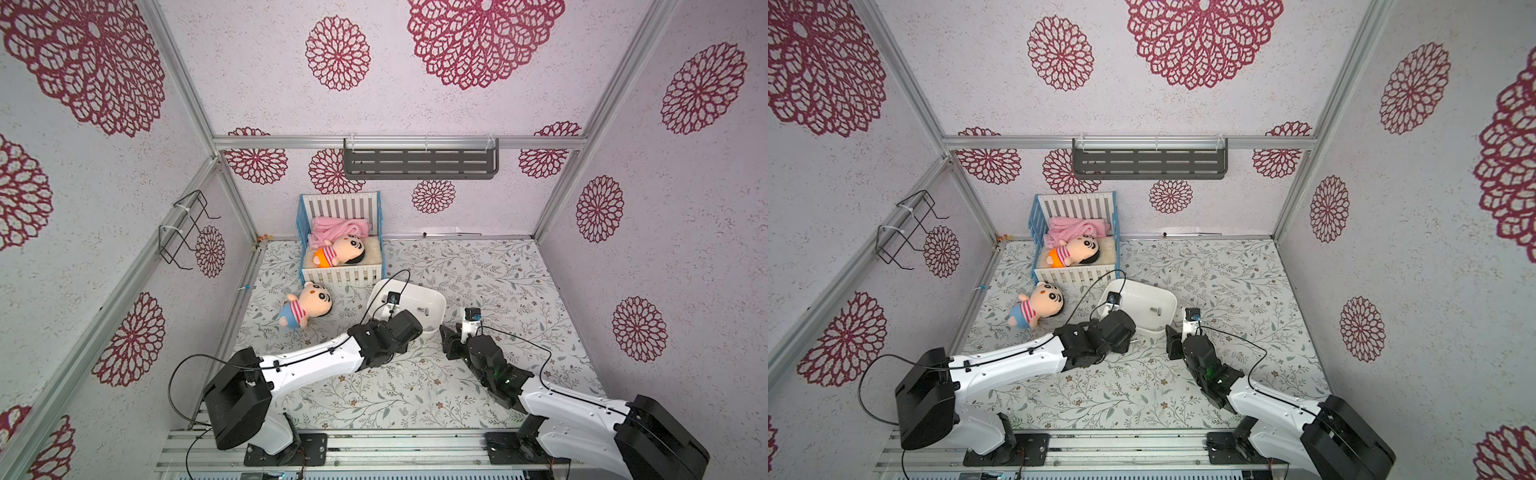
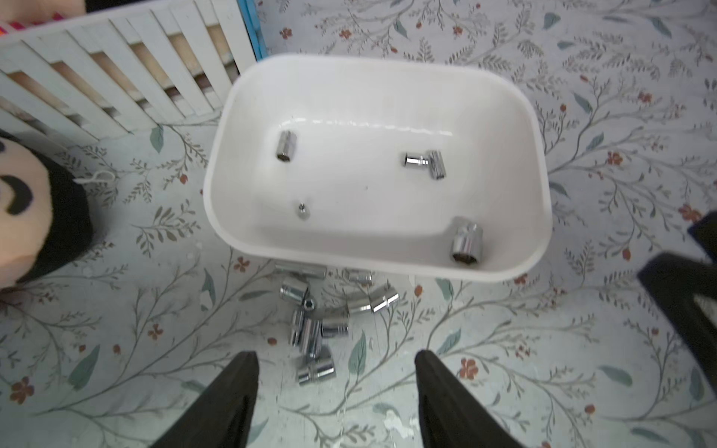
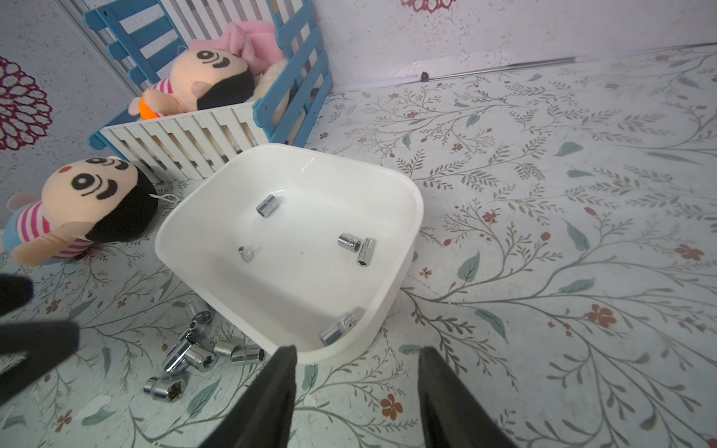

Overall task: Put the screws on the desktop into the storage box
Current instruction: Place the screw in the storage box, then pick up the screw from the center of the board.

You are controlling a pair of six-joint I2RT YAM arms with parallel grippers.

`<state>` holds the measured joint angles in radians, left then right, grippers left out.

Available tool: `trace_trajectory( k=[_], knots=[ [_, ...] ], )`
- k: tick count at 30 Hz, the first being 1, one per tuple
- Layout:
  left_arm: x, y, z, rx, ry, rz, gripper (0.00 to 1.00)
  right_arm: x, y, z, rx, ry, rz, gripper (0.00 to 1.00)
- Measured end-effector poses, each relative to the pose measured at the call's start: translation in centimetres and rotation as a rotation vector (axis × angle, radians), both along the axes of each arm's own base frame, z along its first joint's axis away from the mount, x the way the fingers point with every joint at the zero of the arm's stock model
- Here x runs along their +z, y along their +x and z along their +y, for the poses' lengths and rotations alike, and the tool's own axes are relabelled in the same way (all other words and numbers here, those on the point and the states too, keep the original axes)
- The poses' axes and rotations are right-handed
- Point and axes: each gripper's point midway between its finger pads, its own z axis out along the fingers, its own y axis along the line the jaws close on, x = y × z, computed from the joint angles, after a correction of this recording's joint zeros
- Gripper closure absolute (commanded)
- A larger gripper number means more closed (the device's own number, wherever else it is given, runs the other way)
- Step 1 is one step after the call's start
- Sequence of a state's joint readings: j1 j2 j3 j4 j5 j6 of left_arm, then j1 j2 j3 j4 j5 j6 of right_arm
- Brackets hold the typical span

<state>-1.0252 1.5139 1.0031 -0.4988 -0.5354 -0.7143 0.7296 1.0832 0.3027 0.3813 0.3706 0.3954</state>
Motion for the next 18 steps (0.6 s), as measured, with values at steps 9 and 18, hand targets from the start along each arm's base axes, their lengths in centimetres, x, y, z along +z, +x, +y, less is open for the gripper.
trace_trajectory(
  k=[9, 18],
  knots=[
    [-5.2, -3.4, 0.9, 0.013, 0.1, 0.074, 0.29, 0.0, 0.0, 0.0, 0.0, 0.0, 0.0, 0.45],
    [-9.3, -3.6, 2.0, 0.073, 0.203, 0.112, 0.29, 0.0, 0.0, 0.0, 0.001, 0.0, 0.0, 0.45]
  ],
)
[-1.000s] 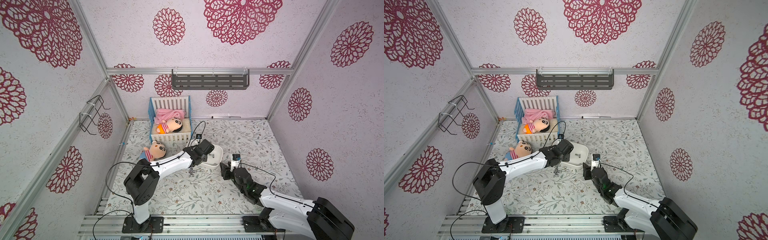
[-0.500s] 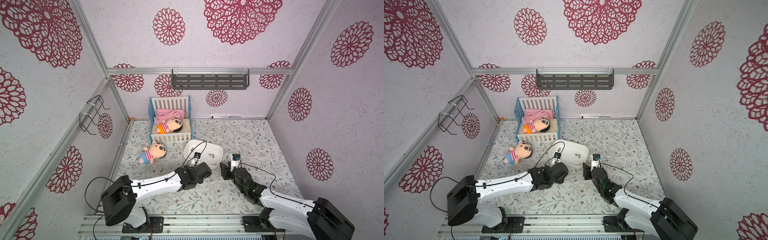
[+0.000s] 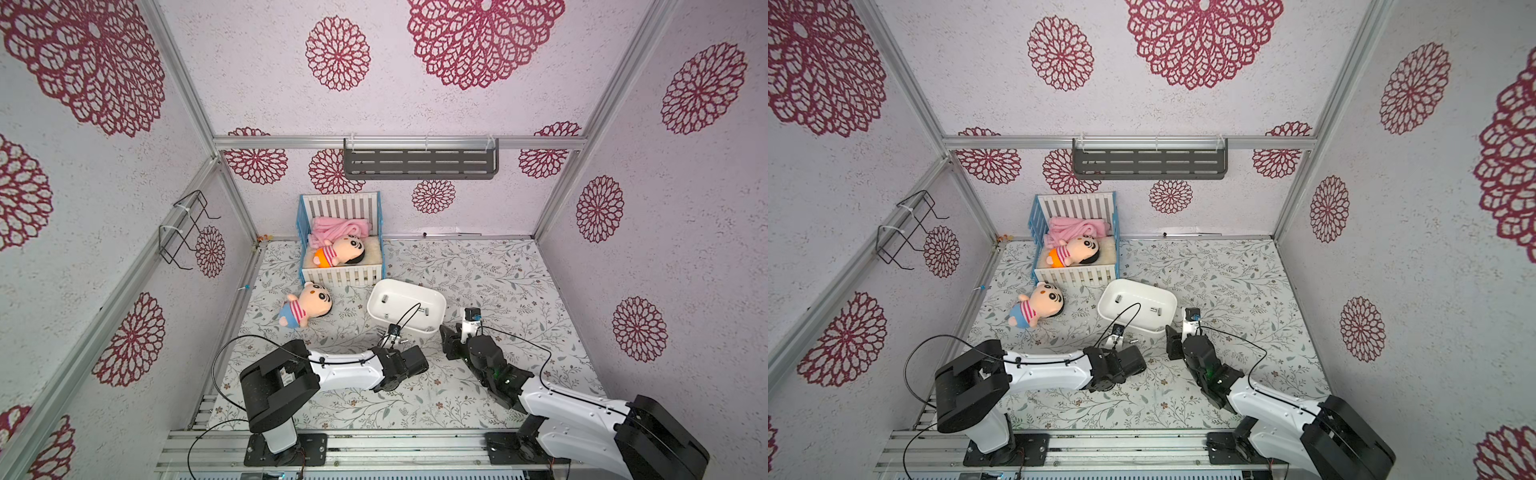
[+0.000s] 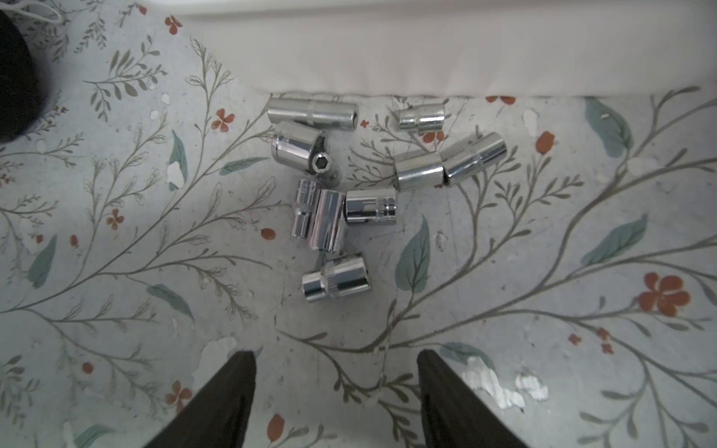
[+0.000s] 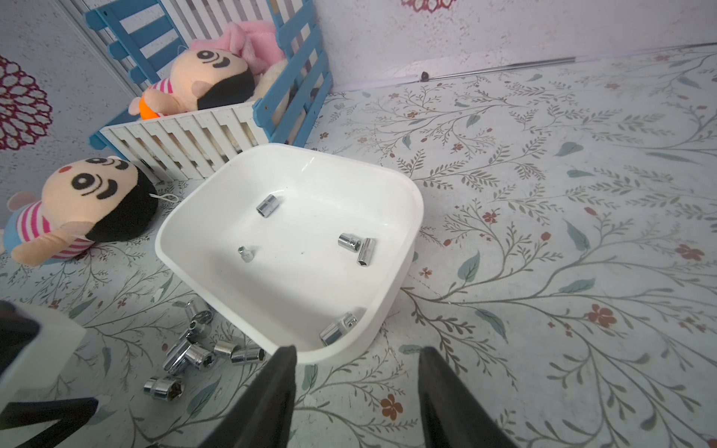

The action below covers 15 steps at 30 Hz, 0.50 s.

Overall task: Put the screws on the desktop into the storage box
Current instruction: Pick up the screw from the center of the board.

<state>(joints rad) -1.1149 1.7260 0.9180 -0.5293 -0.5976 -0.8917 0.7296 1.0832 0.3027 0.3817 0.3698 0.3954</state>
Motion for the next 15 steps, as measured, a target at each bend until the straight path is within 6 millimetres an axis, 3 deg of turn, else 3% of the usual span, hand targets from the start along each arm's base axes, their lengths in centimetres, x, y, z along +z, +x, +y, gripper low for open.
trace_trajectory(
  k=[15],
  knots=[
    [-0.81, 0.93, -0.94, 0.045, -0.018, -0.026, 0.3, -0.08, 0.0, 0.01, 0.0, -0.002, 0.002, 0.45]
  ],
)
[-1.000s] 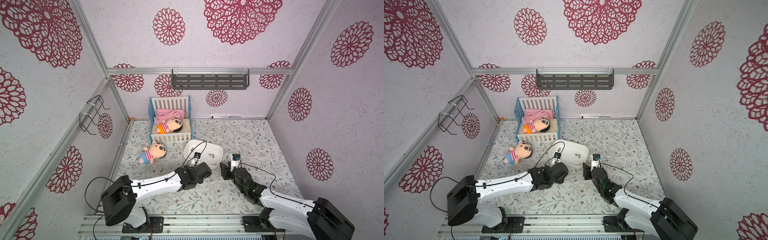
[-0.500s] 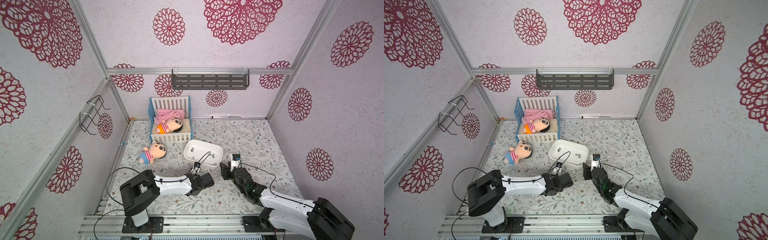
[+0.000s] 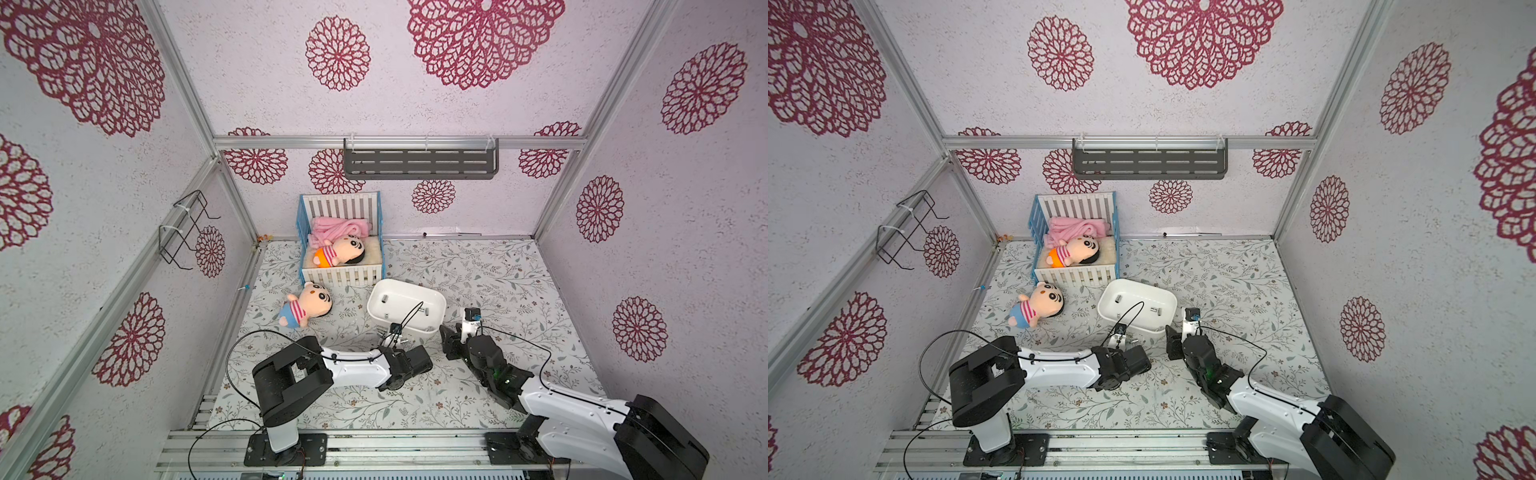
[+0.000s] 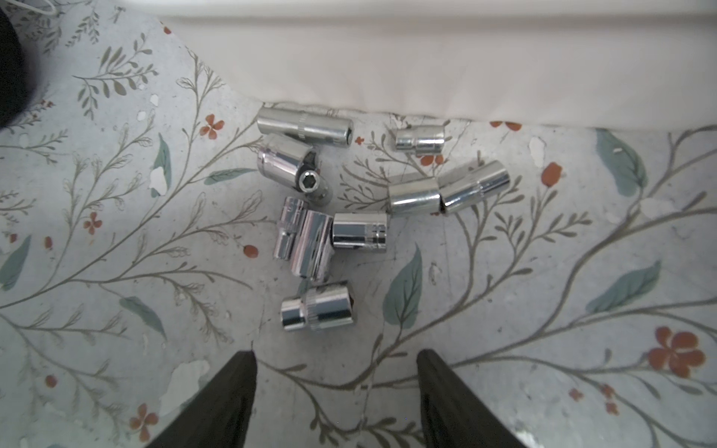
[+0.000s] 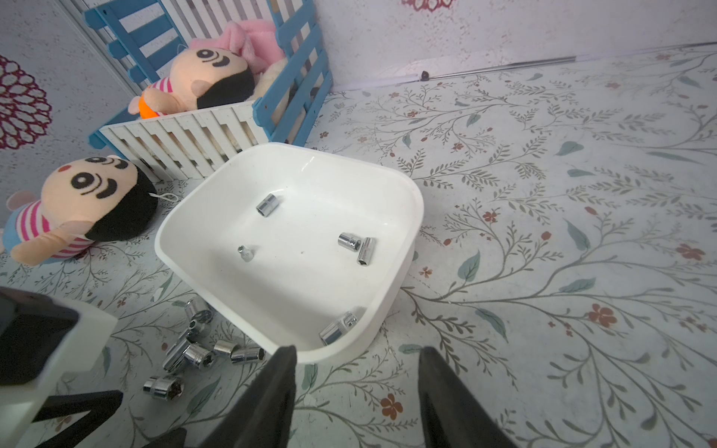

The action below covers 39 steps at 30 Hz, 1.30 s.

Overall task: Put the screws on the desktop into the storage box
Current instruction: Pick up the screw from the center of the board.

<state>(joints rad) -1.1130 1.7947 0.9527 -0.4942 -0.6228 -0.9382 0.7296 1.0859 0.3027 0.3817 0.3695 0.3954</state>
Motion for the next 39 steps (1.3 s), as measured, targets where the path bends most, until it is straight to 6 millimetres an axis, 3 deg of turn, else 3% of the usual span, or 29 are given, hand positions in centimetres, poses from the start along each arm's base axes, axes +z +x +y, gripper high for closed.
trace_trajectory(
  k=[12, 31, 39],
  knots=[
    [-0.6, 1.9, 0.7, 0.098, -0.128, -0.019, 0.34, -0.5, 0.0, 0.0, 0.0, -0.011, 0.012, 0.45],
    [-1.0, 2.7, 0.8, 0.135, -0.199, -0.026, 0.43, -0.7, 0.0, 0.0, 0.001, -0.015, 0.017, 0.46],
    [-1.0, 2.9, 1.1, 0.142, -0.203, -0.036, 0.58, -0.8, 0.0, 0.0, 0.001, -0.018, 0.021, 0.46]
  ],
)
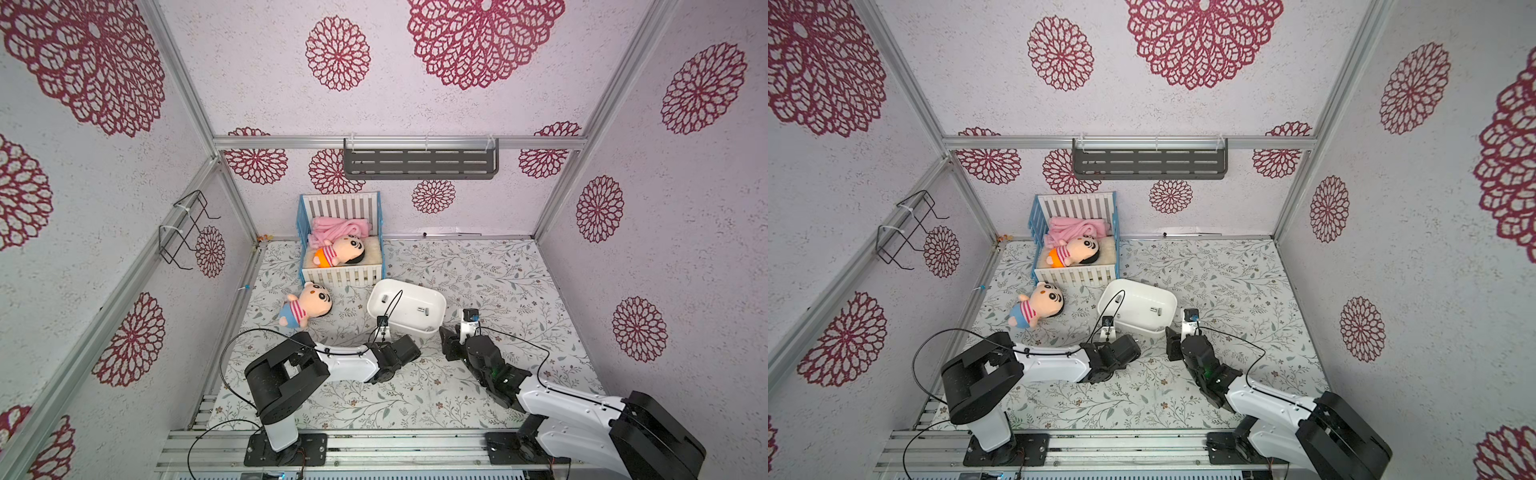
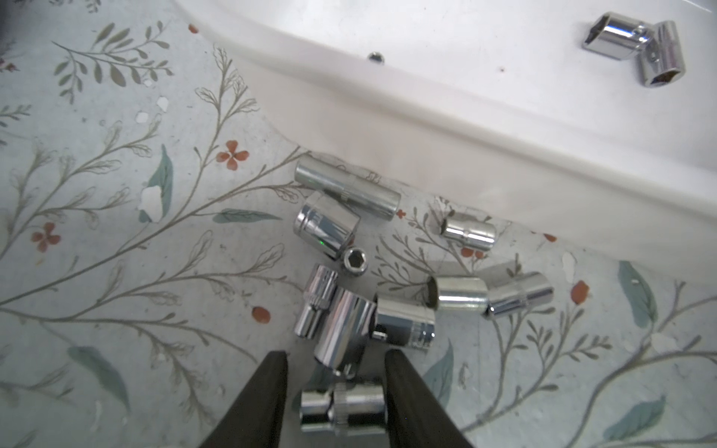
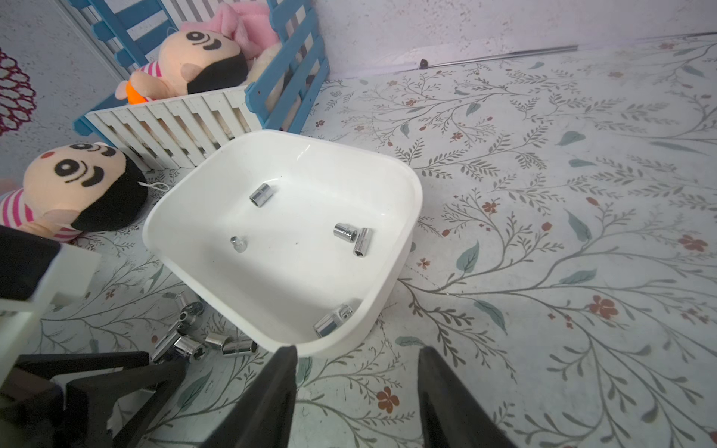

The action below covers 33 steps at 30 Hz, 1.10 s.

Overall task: Put the screws on the desktop into the storage box
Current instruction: Pick up the screw from the center of the board.

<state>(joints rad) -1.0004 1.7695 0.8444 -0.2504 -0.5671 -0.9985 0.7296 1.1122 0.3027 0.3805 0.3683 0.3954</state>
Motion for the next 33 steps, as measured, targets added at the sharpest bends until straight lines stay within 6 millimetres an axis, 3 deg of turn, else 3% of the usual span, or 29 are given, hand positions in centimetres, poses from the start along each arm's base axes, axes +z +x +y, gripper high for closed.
trace_trajectory(
  k=[15, 22, 28, 33],
  knots=[
    [0.1, -0.7, 0.1, -0.016, 0.008, 0.003, 0.67, 0.0, 0.0, 0.0, 0.0, 0.0, 0.0, 0.46],
    [0.6, -2.8, 1.2, -0.073, 0.037, 0.042, 0.73, 0.0, 0.0, 0.1, 0.003, 0.001, 0.002, 0.46],
    [4.7, -2.7, 0.8, -0.125, -0.005, -0.016, 0.72, 0.0, -0.1, 0.2, 0.009, 0.003, 0.003, 0.46],
    [9.8, -0.3, -2.1, -0.164, -0.067, -0.108, 0.71, -0.1, -0.1, 0.3, 0.016, 0.005, 0.006, 0.46]
  ],
)
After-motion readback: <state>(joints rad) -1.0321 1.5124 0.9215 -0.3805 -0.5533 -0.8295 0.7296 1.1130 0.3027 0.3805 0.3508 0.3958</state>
